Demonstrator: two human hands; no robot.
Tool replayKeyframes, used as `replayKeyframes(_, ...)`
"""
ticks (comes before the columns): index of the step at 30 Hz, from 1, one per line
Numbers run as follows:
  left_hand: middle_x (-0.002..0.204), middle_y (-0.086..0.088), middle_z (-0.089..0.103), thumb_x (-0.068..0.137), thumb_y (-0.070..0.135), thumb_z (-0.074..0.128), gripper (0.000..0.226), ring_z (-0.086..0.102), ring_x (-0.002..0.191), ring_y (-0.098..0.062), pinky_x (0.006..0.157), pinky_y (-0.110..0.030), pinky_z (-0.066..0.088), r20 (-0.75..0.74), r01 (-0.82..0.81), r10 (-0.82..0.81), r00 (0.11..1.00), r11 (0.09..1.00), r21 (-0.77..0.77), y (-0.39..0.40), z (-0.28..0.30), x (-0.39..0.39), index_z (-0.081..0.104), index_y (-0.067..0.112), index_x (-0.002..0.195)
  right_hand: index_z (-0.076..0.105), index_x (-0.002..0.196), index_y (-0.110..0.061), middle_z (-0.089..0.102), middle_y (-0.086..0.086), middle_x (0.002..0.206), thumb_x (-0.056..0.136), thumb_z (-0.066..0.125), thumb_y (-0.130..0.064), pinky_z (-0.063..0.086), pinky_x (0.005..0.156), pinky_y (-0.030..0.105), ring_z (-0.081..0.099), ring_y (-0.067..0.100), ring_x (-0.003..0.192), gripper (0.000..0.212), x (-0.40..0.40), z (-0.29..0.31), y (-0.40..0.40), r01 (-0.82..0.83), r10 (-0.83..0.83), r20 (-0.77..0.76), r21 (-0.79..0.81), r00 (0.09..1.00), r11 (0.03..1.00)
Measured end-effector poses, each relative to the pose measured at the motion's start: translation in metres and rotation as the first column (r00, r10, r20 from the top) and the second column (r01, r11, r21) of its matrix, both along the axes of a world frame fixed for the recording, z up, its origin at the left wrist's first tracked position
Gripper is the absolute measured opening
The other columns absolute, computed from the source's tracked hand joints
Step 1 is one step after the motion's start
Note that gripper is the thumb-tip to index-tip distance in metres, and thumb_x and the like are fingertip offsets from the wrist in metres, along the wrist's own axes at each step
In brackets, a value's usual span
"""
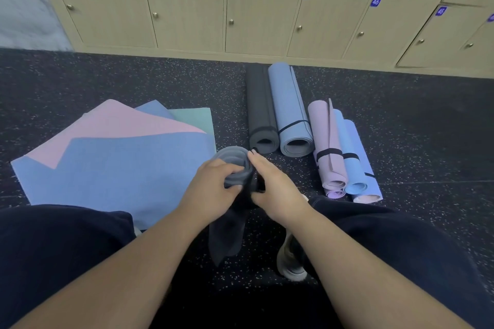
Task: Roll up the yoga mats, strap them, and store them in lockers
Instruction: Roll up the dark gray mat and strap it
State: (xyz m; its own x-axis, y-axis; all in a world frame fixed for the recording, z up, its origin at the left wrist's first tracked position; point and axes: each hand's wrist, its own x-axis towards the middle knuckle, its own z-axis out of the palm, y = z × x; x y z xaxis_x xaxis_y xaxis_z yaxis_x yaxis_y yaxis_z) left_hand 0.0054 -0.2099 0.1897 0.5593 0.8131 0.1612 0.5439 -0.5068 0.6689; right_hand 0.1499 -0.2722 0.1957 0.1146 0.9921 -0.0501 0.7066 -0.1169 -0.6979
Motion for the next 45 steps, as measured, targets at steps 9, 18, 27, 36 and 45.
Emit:
replayKeyframes(9, 0.083, 0.000, 0.063, 0.073, 0.020, 0.044, 0.037, 0.049, 0.092, -0.013, 0.083, -0.014, 0.038, -0.014, 0.123, -0.123, 0.992, 0.992, -0.037, -0.009, 0.009, 0.006, 0.073, 0.004, 0.090, 0.014, 0.152, -0.013, 0.006, -0.004, 0.160, 0.079, 0.052, 0.007, 0.012, 0.104, 0.005, 0.011, 0.001, 0.143, 0.085, -0.007, -0.008, 0.001, -0.047, 0.042, 0.101, 0.042, 0.994, 0.998)
replayKeyframes(18, 0.079, 0.010, 0.045, 0.086, 0.020, 0.062, 0.015, 0.044, 0.093, -0.016, 0.090, -0.022, 0.030, -0.159, 0.149, -0.153, 0.975, 0.988, -0.035, -0.006, 0.009, 0.011, 0.065, 0.007, 0.091, 0.032, 0.144, -0.020, 0.017, -0.005, 0.149, 0.080, 0.055, 0.000, 0.046, 0.089, 0.036, 0.058, 0.027, 0.109, 0.071, -0.012, 0.001, -0.006, 0.025, -0.041, 0.168, 0.096, 0.985, 0.995)
replayKeyframes(27, 0.075, 0.004, 0.047, 0.092, 0.020, 0.052, 0.020, 0.046, 0.087, -0.021, 0.083, -0.022, 0.030, -0.088, 0.134, -0.136, 0.987, 0.991, -0.022, 0.000, 0.000, 0.008, 0.065, 0.015, 0.077, 0.048, 0.096, 0.002, 0.028, 0.004, 0.102, 0.059, 0.075, 0.009, 0.032, 0.056, 0.021, 0.055, 0.035, 0.058, 0.046, -0.021, -0.013, -0.001, 0.201, -0.267, 0.128, 0.383, 0.955, 0.902)
replayKeyframes(36, 0.097, -0.010, 0.065, 0.101, 0.025, 0.034, 0.020, 0.057, 0.092, -0.034, 0.079, -0.040, 0.045, -0.065, -0.189, 0.182, 0.981, 0.975, -0.121, 0.003, 0.004, 0.008, 0.050, 0.012, 0.102, 0.057, 0.106, -0.007, 0.042, 0.000, 0.113, 0.077, 0.075, -0.010, 0.033, 0.063, 0.022, 0.052, 0.022, 0.073, 0.034, -0.019, -0.008, -0.002, 0.098, -0.159, 0.216, 0.268, 0.963, 0.958)
replayKeyframes(45, 0.072, 0.006, 0.046, 0.087, 0.007, 0.030, 0.021, 0.043, 0.070, -0.020, 0.065, -0.036, 0.036, 0.101, -0.099, 0.110, 0.989, 0.989, -0.109, 0.000, 0.001, 0.002, 0.034, 0.027, 0.080, 0.062, 0.117, -0.011, 0.061, 0.004, 0.119, 0.087, 0.063, -0.014, 0.035, 0.088, 0.024, 0.053, 0.025, 0.109, 0.030, -0.010, -0.011, 0.000, 0.027, -0.081, 0.310, 0.173, 0.947, 0.985)
